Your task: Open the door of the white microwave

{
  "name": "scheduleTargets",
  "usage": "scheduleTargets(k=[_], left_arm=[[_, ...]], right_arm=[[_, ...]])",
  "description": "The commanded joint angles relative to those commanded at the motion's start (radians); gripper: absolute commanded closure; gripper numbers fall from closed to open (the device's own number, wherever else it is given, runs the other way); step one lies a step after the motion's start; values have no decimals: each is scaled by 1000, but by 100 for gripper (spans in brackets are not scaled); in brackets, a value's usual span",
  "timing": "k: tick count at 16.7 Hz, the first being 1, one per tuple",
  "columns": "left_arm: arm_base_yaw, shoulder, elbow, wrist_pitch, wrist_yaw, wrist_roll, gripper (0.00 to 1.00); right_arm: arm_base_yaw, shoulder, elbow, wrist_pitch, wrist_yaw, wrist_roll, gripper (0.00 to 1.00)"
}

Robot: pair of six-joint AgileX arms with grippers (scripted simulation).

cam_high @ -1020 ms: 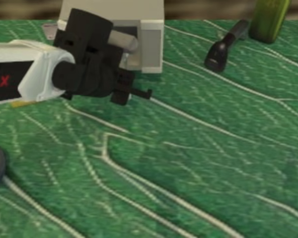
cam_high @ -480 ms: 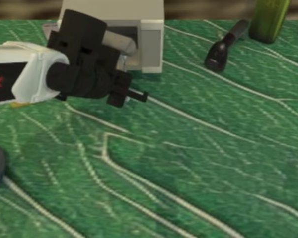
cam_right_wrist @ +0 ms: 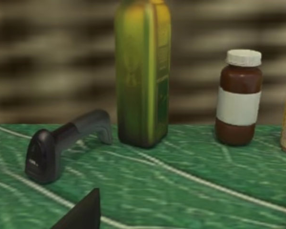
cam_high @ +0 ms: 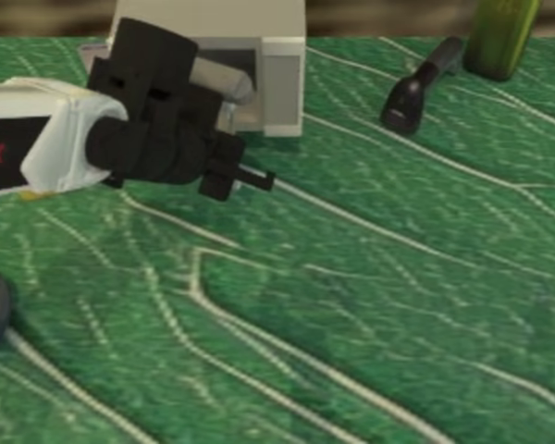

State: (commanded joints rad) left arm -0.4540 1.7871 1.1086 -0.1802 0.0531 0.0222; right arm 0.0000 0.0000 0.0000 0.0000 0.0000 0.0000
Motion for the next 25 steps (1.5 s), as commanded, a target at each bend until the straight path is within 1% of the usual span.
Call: scheduleTargets(k=[12,14,20,25], left_arm=[[0,0,0,0,0,0,100],[-6,1,0,-2,10,-3,100],[30,-29,-33,-1,62,72,100],[31,-29,-34,-1,63,74,100]], right_arm=[[0,0,0,0,0,0,0],[0,0,0,0,0,0,0],[0,0,0,0,0,0,0],[0,0,0,0,0,0,0]])
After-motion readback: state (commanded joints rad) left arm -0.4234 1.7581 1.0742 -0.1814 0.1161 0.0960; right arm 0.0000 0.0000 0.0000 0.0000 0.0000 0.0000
